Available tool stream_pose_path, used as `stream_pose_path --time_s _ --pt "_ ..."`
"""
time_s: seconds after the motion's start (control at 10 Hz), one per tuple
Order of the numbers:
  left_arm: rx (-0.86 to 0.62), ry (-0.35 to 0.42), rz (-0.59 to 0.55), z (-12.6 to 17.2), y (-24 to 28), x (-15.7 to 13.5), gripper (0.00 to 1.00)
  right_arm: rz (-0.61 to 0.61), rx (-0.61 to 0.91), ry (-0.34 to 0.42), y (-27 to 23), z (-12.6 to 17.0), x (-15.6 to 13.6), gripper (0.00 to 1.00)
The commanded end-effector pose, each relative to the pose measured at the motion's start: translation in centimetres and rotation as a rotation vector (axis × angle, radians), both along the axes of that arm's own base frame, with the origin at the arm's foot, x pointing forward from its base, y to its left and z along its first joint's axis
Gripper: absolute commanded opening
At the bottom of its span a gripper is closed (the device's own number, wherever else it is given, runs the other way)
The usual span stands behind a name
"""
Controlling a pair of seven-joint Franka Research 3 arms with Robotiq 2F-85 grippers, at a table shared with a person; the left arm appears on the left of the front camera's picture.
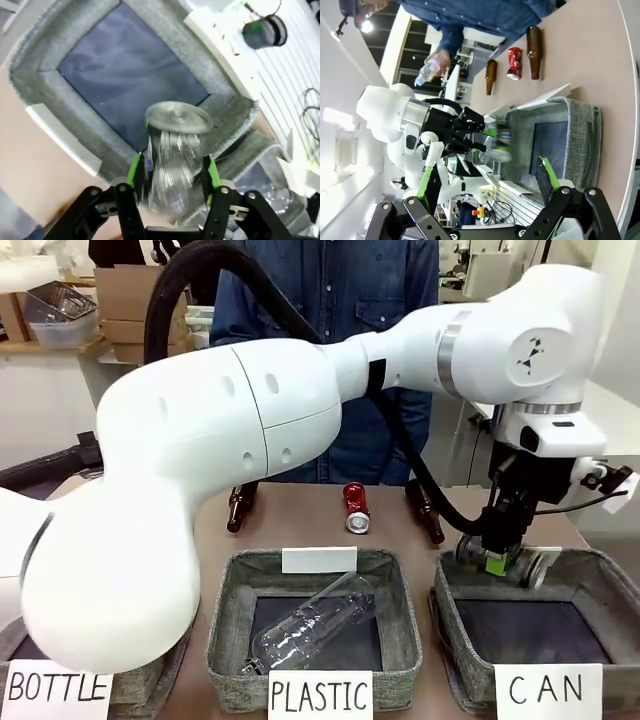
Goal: Sort the can waste into the basket.
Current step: Pick up the can waste from the table and place it in the right Fabric basket.
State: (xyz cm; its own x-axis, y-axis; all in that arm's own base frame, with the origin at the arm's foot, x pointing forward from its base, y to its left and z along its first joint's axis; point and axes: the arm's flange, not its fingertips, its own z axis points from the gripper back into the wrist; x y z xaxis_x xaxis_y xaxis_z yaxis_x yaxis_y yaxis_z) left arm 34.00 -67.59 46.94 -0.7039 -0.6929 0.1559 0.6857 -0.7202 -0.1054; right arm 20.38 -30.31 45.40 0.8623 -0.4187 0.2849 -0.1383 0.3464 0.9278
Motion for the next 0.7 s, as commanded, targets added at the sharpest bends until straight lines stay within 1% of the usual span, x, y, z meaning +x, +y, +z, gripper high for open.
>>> stream_pose_path --time_s 0.0,0.3,0.4,0.5,0.6 --pt "0.028 0.000 -0.044 3.9 -7.6 4.5 1.00 -0.002 -0.011 0.021 0.1 0.3 -0.2 1.00" --pt "0.043 -0.009 -0.046 4.0 -7.4 4.3 1.00 -0.002 -0.011 0.021 0.1 0.3 -0.2 1.00" --pt "0.082 -0.024 -0.059 4.1 -7.3 4.2 1.00 -0.002 -0.011 0.021 0.1 0.3 -0.2 1.00" --pt "0.163 -0.054 -0.088 4.5 -6.7 4.0 1.00 -0.002 -0.011 0.021 0.1 0.3 -0.2 1.00" --pt "0.292 -0.030 -0.154 5.4 -4.8 3.4 1.00 -0.002 -0.011 0.021 0.1 0.3 -0.2 1.00"
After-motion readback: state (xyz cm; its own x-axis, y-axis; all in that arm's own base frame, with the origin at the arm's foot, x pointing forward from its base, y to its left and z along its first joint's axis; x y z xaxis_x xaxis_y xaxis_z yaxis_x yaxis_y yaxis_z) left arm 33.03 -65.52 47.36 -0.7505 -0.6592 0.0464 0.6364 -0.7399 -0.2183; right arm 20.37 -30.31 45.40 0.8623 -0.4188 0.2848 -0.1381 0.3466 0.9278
